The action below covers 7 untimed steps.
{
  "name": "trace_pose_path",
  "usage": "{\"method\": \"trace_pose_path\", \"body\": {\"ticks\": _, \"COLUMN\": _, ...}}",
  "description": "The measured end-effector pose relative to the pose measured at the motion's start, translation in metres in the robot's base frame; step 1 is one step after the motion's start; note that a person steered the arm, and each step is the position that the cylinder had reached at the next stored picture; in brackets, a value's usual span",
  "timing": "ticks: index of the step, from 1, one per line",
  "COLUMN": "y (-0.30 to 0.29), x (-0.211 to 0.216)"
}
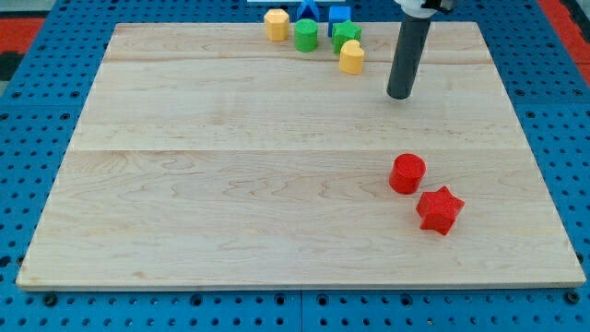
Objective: Place the yellow heart left to the green circle
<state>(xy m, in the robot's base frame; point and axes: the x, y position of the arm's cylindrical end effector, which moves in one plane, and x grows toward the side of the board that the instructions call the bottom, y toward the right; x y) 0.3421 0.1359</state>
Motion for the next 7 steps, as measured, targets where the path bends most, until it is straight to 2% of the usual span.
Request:
{"method": "trace_pose_path", "body": {"ticks": 1, "y": -0.022, "x": -0.001}}
{"method": "trace_pose_path", "body": {"ticks": 2, "y": 0.007, "x": -0.021}}
{"method": "trace_pose_path", "body": {"ticks": 3, "y": 0.001, "x": -0.053}}
{"method": "trace_pose_path", "body": {"ticks": 4, "y": -0.028, "x": -0.066}}
{"method": "trace_pose_path", "body": {"ticks": 7, "y": -0.146, "x": -0.069}}
